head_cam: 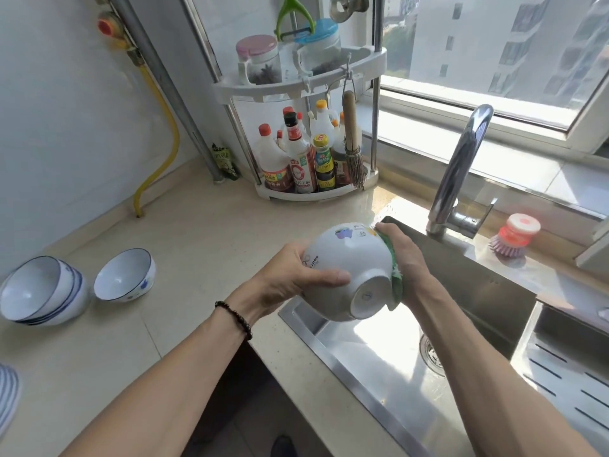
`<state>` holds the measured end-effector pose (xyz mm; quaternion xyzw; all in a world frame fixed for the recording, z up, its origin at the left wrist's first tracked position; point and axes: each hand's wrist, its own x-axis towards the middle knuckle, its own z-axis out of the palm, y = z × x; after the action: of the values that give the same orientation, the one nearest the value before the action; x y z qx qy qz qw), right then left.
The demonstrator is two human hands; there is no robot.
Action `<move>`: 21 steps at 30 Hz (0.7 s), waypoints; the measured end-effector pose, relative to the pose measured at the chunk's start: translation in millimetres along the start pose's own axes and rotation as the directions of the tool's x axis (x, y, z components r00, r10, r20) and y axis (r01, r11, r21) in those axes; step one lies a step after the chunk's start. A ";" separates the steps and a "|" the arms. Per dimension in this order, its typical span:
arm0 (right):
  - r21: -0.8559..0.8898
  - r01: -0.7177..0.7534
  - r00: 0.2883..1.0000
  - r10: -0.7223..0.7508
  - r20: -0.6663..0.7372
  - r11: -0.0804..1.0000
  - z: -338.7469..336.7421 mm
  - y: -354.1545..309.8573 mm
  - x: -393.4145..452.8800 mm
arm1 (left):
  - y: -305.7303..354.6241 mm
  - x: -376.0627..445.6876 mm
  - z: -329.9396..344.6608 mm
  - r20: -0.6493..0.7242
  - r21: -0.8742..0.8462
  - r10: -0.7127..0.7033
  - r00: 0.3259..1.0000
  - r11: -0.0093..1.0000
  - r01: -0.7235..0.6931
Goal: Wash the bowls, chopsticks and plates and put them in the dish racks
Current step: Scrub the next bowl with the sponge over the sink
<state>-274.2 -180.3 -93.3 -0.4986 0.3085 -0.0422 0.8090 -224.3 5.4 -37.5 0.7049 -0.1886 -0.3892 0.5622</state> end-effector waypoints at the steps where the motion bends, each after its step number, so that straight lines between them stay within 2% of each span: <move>1: -0.157 0.091 0.996 -0.092 0.004 0.983 0.7 -6.3 0.2 | 5.7 3.3 -1.0 0.011 0.071 -0.028 1.000 0.997 0.027; 2: -0.277 0.177 0.984 -0.174 0.035 0.944 3.2 -12.1 -1.0 | 10.8 6.4 -0.1 -0.001 0.143 -0.043 0.999 0.989 0.043; 4: -0.354 0.300 0.954 -0.281 0.104 0.886 9.1 -17.5 -3.0 | 14.2 12.4 8.7 -0.077 0.248 -0.031 0.997 0.968 0.050; 7: -0.480 0.456 0.890 -0.374 0.261 0.749 20.7 -5.9 -15.0 | 0.3 17.5 20.7 -0.233 0.276 0.038 0.972 0.961 0.029; 8: -0.555 0.486 0.874 -0.385 0.296 0.675 22.2 2.2 -16.7 | -4.3 18.6 21.7 -0.267 0.272 0.054 0.962 0.962 0.021; 9: -0.573 0.493 0.869 -0.395 0.297 0.655 21.5 7.7 -16.8 | -7.4 19.3 21.6 -0.285 0.264 0.063 0.956 0.964 0.016; 10: -0.540 0.463 0.886 -0.375 0.273 0.703 19.5 10.5 -16.0 | -8.5 19.1 21.4 -0.290 0.252 0.061 0.955 0.968 0.015; 12: -0.320 0.318 0.945 -0.272 0.182 0.892 16.9 6.6 -15.2 | -8.4 19.2 21.6 -0.307 0.205 0.052 0.950 0.979 0.012; 13: -0.253 0.264 0.961 -0.231 0.151 0.931 14.9 8.0 -12.2 | -8.7 19.8 21.9 -0.332 0.181 0.053 0.942 0.984 0.008; 14: -0.283 0.295 0.953 -0.262 0.150 0.913 15.0 10.0 -12.8 | -8.7 20.4 22.3 -0.358 0.168 0.056 0.932 0.986 0.005; 16: -0.422 0.421 0.907 -0.372 0.197 0.803 17.9 19.0 -14.3 | -6.7 23.1 23.1 -0.393 0.174 0.064 0.917 0.985 0.006; 17: -0.421 0.453 0.892 -0.400 0.212 0.786 18.7 24.7 -15.2 | -5.3 24.5 23.2 -0.398 0.191 0.068 0.915 0.982 0.010; 19: -0.296 0.406 0.913 -0.366 0.182 0.865 17.4 27.9 -12.3 | -3.5 23.1 23.5 -0.378 0.235 0.094 0.921 0.972 -0.002; 21: -0.096 0.239 0.964 -0.224 0.144 0.966 15.9 21.4 -5.9 | -3.8 18.9 23.8 -0.355 0.241 0.120 0.927 0.970 -0.034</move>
<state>-275.4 -155.0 -103.5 -0.5775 0.1957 -0.0862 0.7879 -231.1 -22.1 -49.0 0.8175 -0.1519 -0.2037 0.5168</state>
